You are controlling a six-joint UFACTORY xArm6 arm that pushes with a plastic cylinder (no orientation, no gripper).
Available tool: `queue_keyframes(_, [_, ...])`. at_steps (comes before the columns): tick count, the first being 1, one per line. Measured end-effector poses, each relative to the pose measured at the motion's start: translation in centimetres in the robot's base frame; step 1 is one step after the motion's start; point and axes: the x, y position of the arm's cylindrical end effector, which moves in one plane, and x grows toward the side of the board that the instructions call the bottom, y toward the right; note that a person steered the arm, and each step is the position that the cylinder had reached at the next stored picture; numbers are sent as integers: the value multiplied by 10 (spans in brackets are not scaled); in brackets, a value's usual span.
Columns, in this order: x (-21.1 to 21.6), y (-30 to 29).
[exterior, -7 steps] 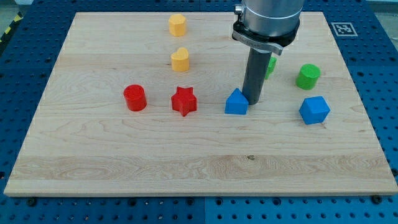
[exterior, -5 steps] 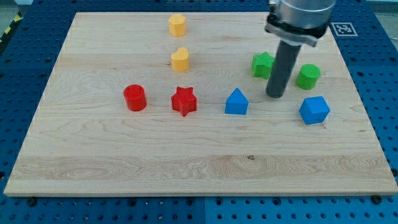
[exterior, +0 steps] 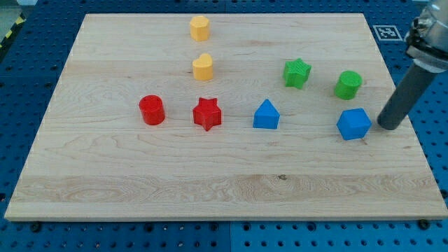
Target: Move the cube closer to the triangle
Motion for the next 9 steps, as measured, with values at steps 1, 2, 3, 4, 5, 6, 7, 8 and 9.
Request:
queue_keyframes(1, [7,-16])
queue_keyframes(2, [12,-37])
queue_keyframes(3, [12,-46])
queue_keyframes(4, [12,-54])
queue_keyframes(5, [12,-64])
queue_keyframes(6, [1,-67])
queue_keyframes(7, [-11,-67])
queue_keyframes(8, [-12,-58])
queue_keyframes(9, [0,-6])
